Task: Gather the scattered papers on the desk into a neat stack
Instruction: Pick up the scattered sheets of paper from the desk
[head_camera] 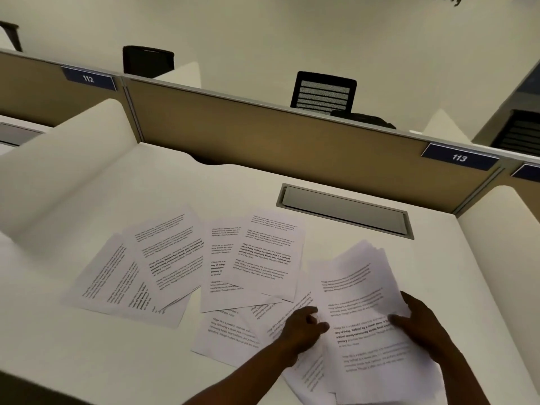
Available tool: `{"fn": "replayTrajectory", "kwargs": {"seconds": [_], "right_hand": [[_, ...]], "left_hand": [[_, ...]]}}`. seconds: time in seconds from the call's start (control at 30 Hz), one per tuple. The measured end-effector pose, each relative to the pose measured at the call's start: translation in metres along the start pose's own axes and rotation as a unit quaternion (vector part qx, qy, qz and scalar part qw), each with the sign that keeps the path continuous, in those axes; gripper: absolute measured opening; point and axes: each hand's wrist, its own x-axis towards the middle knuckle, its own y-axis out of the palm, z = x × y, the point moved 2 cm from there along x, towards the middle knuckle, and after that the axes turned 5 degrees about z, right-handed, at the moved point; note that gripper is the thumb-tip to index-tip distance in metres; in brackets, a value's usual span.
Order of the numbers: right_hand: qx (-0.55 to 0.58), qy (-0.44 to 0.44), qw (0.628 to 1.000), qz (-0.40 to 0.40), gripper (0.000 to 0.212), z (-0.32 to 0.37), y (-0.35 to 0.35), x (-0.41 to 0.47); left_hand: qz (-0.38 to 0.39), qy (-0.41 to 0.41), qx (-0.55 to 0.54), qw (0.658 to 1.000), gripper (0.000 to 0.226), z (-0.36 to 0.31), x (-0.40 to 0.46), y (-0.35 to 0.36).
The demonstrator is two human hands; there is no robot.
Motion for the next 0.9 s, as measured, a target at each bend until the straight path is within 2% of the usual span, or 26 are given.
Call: {"fn": "replayTrajectory", "kwargs": {"seconds": [0.13, 0.23, 0.37, 0.5, 0.6, 0.67, 0.8, 0.9], "right_hand": [[0.156, -0.028, 0.987, -0.014, 0.054, 0.006, -0.024, -0.016], [0.314, -0.051, 0.948, -0.025, 0.048, 0.02, -0.03, -0.014], [0.452, -0.09, 0.887, -0.035, 0.053, 0.055, 0.002, 0.013], [0.485, -0.069, 0.872, -0.001, 0.049, 0.091, 0.065, 0.048], [0.467, -0.021, 0.884, 0.004, 0.053, 0.109, 0.108, 0.069], [0.421, -0.001, 0.907, 0.006, 0.057, 0.117, 0.128, 0.08], [0.256, 0.045, 0.965, -0.028, 0.057, 0.12, 0.151, 0.092], [0.16, 0.046, 0.985, -0.051, 0.053, 0.122, 0.156, 0.093]], "left_hand": [[-0.155, 0.072, 0.04, 0.985, 0.039, -0.012, 0.004, -0.046], [-0.297, 0.12, 0.11, 0.941, 0.036, -0.026, 0.009, -0.1], [-0.427, 0.058, 0.213, 0.877, 0.049, -0.025, 0.014, -0.162], [-0.404, -0.029, 0.306, 0.862, 0.066, -0.008, 0.015, -0.195], [-0.38, -0.032, 0.35, 0.855, 0.065, 0.002, 0.014, -0.197], [-0.368, -0.032, 0.361, 0.856, 0.066, 0.003, 0.013, -0.197], [-0.338, -0.031, 0.357, 0.87, 0.064, 0.0, 0.011, -0.2], [-0.323, -0.022, 0.341, 0.883, 0.059, 0.001, 0.01, -0.203]]}}
